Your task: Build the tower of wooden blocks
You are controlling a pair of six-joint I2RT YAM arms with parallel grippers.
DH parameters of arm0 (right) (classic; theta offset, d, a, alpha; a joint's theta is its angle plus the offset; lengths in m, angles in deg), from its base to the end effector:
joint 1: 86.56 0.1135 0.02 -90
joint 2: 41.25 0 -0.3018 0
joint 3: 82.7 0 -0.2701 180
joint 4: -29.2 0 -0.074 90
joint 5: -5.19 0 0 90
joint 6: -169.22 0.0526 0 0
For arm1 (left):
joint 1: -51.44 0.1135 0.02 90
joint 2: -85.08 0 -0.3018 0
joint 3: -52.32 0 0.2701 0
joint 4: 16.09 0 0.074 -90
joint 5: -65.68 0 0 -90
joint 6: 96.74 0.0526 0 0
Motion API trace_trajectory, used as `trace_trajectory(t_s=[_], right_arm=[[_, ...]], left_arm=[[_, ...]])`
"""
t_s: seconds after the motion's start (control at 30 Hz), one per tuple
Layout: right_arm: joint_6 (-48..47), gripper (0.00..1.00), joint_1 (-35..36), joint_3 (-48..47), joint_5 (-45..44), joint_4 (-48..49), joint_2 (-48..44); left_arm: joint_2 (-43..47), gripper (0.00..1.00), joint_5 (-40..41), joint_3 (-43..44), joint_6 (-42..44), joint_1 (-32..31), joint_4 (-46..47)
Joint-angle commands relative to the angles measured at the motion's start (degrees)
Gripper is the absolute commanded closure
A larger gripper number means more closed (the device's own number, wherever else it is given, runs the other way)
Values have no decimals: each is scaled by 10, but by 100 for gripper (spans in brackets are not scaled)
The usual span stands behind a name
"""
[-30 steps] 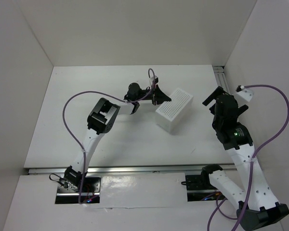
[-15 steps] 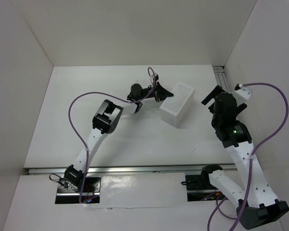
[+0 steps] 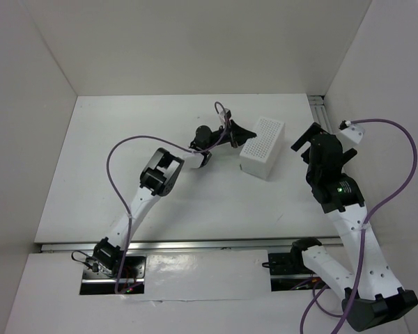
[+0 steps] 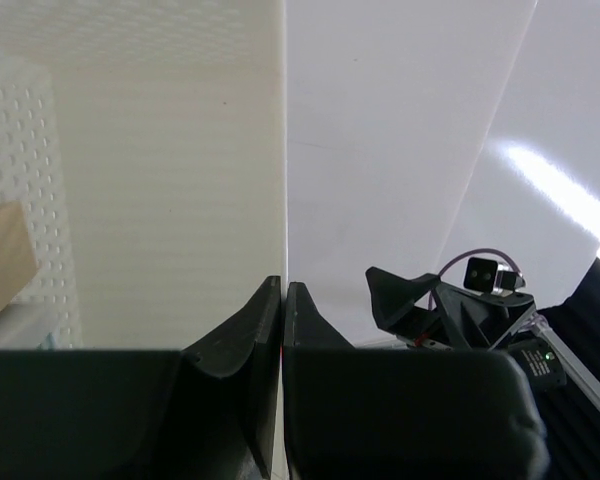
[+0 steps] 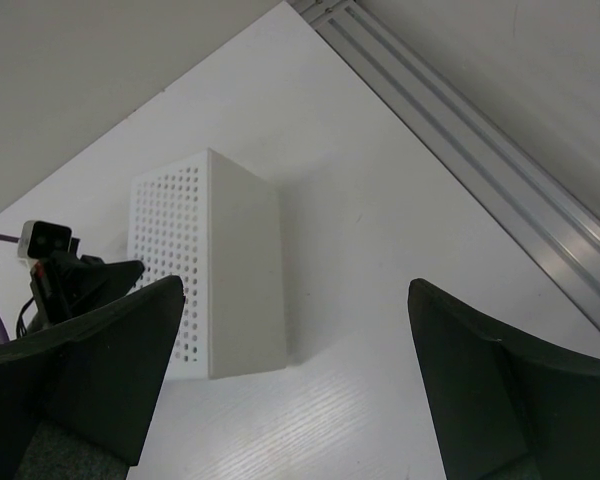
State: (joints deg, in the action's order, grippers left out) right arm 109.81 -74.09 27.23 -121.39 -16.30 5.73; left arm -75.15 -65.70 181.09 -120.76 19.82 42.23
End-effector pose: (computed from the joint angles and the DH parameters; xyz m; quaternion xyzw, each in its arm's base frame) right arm 0.1728 0.0061 0.3958 0.2966 0.7517 -0.0488 0.5870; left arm 0.5230 -0.3629 0.1259 -0.0961 0.5668 -0.8161 0.0587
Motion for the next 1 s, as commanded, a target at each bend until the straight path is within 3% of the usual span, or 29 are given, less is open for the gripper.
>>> trace_trajectory(t_s=[0.0,0.23,0.6,0.73,0.87,0.97], right_arm=[[-1,0,-3,-28,-2,2,3],[-1,0,-3,-34,4,2,3],[-1,0,-3,-34,4,-3,8],[-1,0,-3,-39,4,-8,8],[-1,0,-3,-34,-2,-8,3],[-6,0,-3,-34,-2,-8,-3]], left_arm=[[-10,100,46,32,-196,-4,275],[3,100,42,21,-188,-4,264],[1,100,-7,118,-160,-33,179],[75,100,-55,63,-101,-38,132],[119,100,-96,67,-79,-33,109],[183,100,-151,27,-6,-12,23]])
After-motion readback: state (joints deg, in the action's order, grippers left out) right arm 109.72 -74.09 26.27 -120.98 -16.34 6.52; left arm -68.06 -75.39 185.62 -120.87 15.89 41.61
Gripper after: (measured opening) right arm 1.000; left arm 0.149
